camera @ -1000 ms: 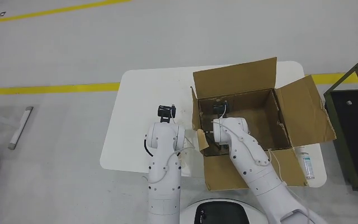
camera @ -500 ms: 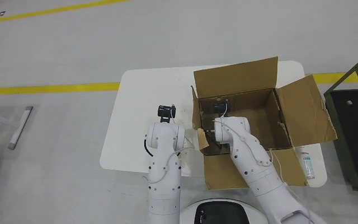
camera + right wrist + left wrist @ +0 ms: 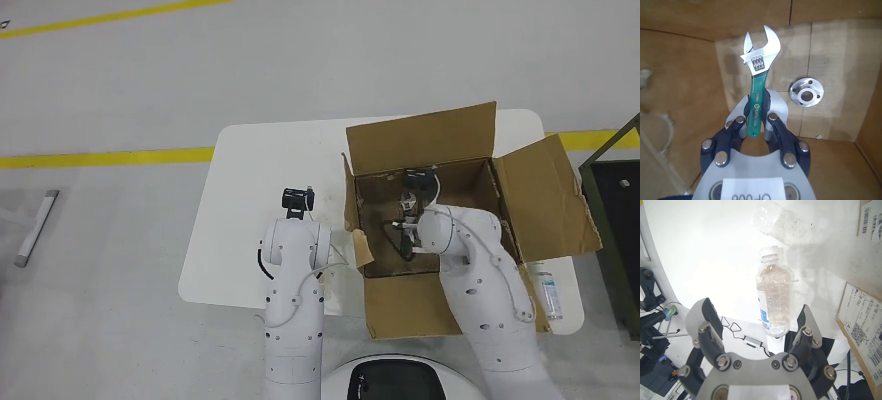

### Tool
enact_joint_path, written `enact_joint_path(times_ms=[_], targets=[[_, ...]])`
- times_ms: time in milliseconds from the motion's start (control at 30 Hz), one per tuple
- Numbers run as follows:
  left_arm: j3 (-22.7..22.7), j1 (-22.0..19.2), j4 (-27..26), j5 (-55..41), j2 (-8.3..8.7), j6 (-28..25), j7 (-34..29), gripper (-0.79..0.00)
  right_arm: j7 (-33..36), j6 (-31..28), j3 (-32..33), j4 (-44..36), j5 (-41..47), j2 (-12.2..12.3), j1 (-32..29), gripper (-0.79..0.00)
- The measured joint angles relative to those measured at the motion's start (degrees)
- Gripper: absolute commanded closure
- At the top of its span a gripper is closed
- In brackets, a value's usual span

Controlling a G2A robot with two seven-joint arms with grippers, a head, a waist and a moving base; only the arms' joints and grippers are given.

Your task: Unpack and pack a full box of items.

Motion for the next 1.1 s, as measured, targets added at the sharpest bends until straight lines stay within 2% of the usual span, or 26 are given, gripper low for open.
enact_joint_path(times_ms=[200,367,467,667,1100], targets=[[0.0,0.0,0.0,0.0,0.0,0.0,0.0,-0.785,-2.1,-5.7,12.4,-6.5,24.2,0.7,-4.3,0.0],[0.0,0.0,0.0,0.0,0.0,0.0,0.0,-0.785,-1.1,-11.0,22.4,-3.3,47.7,1.5,-6.4,0.0],[0.0,0.0,0.0,0.0,0.0,0.0,0.0,-0.785,0.4,-13.0,25.2,-0.3,55.6,2.1,-6.6,0.0],[0.0,0.0,0.0,0.0,0.0,0.0,0.0,-0.785,1.1,-14.8,26.0,3.2,62.9,3.4,-6.1,0.0],[0.0,0.0,0.0,0.0,0.0,0.0,0.0,-0.785,1.0,-14.7,25.8,3.5,63.2,3.6,-6.0,0.0]])
